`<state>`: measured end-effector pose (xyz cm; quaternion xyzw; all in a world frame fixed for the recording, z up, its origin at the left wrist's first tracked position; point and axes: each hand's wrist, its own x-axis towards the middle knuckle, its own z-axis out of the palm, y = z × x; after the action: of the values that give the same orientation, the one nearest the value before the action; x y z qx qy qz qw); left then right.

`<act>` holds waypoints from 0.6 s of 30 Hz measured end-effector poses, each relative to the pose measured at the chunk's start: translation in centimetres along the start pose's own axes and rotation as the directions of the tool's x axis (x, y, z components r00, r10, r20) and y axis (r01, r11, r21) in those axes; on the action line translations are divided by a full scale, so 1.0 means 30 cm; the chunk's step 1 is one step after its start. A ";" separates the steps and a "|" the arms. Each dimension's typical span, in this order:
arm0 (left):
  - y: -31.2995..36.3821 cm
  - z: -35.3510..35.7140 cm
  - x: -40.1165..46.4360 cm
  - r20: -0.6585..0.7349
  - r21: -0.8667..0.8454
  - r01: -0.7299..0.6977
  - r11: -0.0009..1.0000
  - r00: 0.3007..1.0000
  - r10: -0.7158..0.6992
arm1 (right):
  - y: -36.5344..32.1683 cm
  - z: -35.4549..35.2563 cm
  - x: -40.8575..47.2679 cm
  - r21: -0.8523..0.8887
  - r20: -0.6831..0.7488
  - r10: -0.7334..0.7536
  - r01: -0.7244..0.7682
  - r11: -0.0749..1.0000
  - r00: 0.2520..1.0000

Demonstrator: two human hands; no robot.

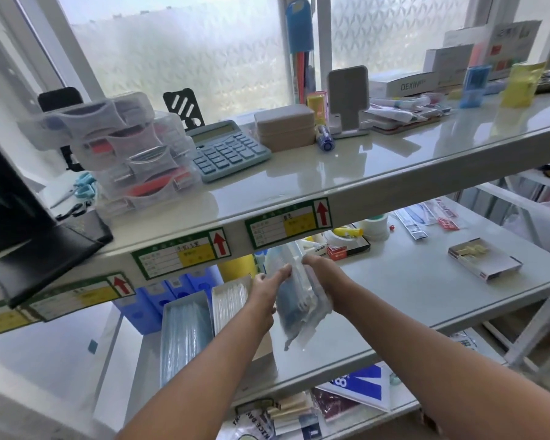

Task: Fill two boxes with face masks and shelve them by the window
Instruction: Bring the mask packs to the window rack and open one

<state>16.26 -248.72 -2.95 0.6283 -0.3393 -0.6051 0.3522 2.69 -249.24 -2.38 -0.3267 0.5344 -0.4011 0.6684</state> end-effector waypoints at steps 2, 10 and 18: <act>0.002 -0.006 0.006 -0.017 0.015 -0.006 1.000 1.000 0.006 | 0.007 -0.008 0.006 0.094 0.111 0.049 -0.059 0.994 0.993; -0.006 -0.001 -0.005 -0.030 -0.048 -0.058 0.997 0.998 0.057 | 0.038 -0.056 -0.013 -0.084 0.078 0.019 -0.013 0.996 0.997; -0.043 -0.029 -0.008 -0.045 -0.090 -0.032 0.995 0.999 0.028 | 0.058 -0.088 -0.040 0.030 0.115 0.077 -0.081 0.996 0.990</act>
<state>17.11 -247.82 -3.92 0.6195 -0.3134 -0.6005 0.3966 0.30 -247.39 -3.90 -0.3160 0.5011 -0.3643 0.7186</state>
